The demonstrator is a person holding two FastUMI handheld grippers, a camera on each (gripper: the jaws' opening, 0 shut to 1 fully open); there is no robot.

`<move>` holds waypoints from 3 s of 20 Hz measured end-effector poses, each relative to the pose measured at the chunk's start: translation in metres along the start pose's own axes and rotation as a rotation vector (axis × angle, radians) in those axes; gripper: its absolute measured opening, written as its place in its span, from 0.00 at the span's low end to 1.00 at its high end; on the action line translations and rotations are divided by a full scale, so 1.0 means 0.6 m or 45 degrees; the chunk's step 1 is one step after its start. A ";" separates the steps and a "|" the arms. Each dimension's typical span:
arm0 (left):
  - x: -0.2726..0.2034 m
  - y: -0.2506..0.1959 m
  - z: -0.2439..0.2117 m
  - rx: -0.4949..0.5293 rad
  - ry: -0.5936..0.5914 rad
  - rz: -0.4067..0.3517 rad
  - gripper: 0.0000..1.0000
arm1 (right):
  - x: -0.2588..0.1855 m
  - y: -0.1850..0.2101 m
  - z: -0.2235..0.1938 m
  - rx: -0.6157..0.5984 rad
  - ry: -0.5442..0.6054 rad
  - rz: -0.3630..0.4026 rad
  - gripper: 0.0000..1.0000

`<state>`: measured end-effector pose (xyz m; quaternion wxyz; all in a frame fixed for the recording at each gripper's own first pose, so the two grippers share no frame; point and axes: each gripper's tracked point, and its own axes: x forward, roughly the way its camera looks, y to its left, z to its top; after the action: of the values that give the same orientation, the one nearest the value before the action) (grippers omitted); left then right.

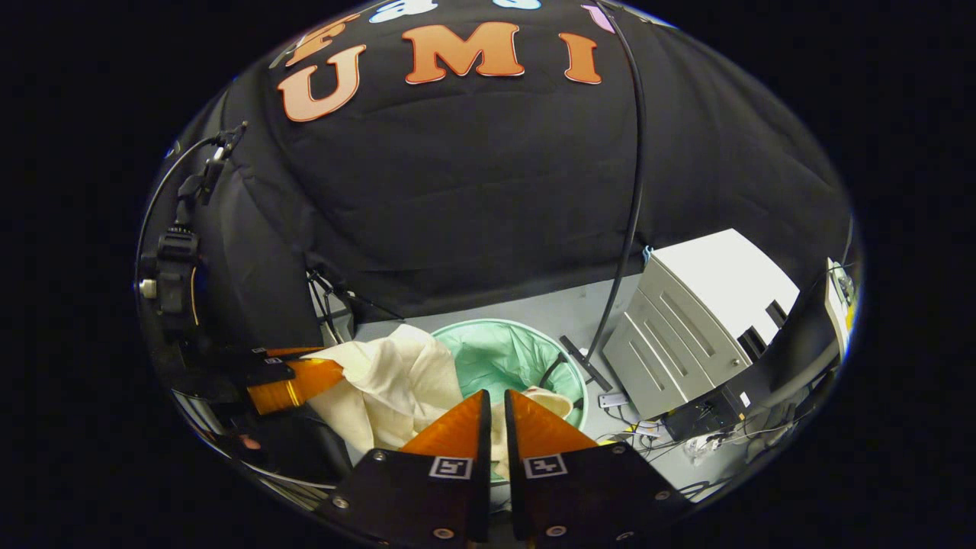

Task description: Grasp the clothes on the hanger with both hands and then place them into the laundry hamper below.

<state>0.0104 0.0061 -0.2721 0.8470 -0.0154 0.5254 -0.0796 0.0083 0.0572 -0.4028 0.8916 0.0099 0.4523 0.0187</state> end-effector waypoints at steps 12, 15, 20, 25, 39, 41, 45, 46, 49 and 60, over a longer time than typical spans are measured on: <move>-0.012 0.029 -0.045 -0.027 0.056 0.030 1.00 | -0.006 0.004 -0.069 0.040 0.102 0.016 0.93; -0.024 0.023 -0.040 -0.002 0.028 0.022 0.96 | -0.009 0.005 -0.088 0.073 0.137 0.014 0.93; -0.045 0.023 -0.034 0.028 -0.022 0.041 0.98 | -0.020 0.007 -0.101 0.070 0.143 0.011 0.94; -0.087 0.027 0.011 0.019 -0.126 0.055 0.99 | -0.038 0.011 -0.087 0.087 0.101 0.013 0.94; -0.352 0.019 0.319 -0.010 -0.792 0.037 0.99 | -0.258 -0.003 0.262 0.103 -0.499 0.009 0.94; -0.394 0.017 0.355 -0.024 -0.880 0.025 0.95 | -0.310 -0.004 0.315 0.092 -0.604 0.014 0.93; -0.468 0.024 0.417 -0.023 -1.077 0.037 1.00 | -0.396 -0.022 0.396 0.016 -0.793 -0.049 0.93; -0.487 0.023 0.430 -0.027 -1.121 0.040 0.94 | -0.409 -0.025 0.410 0.010 -0.835 -0.058 0.93; -0.507 0.029 0.438 -0.041 -1.173 0.047 0.94 | -0.455 -0.027 0.436 0.003 -0.925 -0.076 0.93; -0.562 0.047 0.474 -0.076 -1.391 0.104 0.97 | -0.545 -0.088 0.481 0.005 -1.198 -0.189 0.93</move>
<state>0.1208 0.0685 0.1511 0.9982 -0.0580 0.0115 -0.0122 0.0496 -0.0096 0.0296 0.9985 -0.0133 -0.0011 -0.0526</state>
